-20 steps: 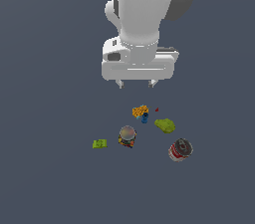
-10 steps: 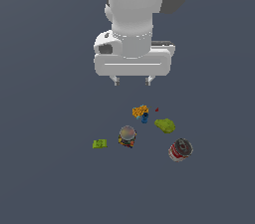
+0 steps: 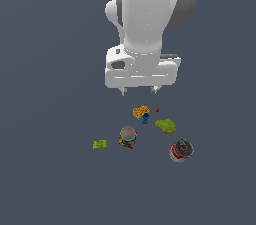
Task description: Pick up a designated object from a clutter of objects.
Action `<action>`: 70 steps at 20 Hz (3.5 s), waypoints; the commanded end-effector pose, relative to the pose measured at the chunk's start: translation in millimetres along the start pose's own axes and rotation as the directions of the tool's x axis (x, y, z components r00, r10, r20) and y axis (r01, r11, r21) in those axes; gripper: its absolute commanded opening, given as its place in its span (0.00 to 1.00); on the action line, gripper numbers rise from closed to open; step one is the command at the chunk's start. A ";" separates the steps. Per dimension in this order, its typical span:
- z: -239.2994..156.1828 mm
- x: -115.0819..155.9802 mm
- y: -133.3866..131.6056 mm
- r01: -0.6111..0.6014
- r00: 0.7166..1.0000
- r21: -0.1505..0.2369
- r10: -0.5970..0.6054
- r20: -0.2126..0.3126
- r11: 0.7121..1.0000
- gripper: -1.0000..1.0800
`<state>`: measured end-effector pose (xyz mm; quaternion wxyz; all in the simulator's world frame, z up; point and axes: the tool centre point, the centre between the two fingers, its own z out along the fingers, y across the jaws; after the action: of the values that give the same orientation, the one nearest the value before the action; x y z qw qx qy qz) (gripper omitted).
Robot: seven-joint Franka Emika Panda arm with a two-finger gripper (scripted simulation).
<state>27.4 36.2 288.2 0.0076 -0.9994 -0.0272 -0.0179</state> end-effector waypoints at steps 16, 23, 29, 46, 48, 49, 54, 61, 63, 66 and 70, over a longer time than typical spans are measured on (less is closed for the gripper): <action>165.7 1.3 -118.6 0.448 0.894 -0.005 -0.447 0.036 0.894 0.96; 196.2 -7.3 -142.3 0.524 0.851 0.006 -0.524 0.038 0.852 0.96; 199.2 -8.4 -143.6 0.527 0.849 0.007 -0.527 0.039 0.850 0.96; 249.2 -10.5 -144.0 0.532 0.846 0.007 -0.531 0.038 0.847 0.00; 249.2 -10.5 -144.0 0.532 0.846 0.007 -0.531 0.038 0.847 0.00; 249.2 -10.5 -144.0 0.532 0.846 0.007 -0.531 0.038 0.847 0.00; 249.2 -10.5 -144.0 0.532 0.846 0.007 -0.531 0.038 0.847 0.00; 242.9 -12.5 -143.7 0.531 0.847 0.006 -0.531 0.038 0.847 0.00; 237.7 -14.6 -144.2 0.531 0.847 0.006 -0.531 0.038 0.847 0.00; 226.5 -19.0 -145.4 0.531 0.847 0.006 -0.531 0.039 0.847 0.00; 205.3 -27.1 -147.4 0.531 0.847 0.006 -0.531 0.039 0.847 0.00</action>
<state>2.2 184.4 74.7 -0.0006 -0.9532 -0.3023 0.0015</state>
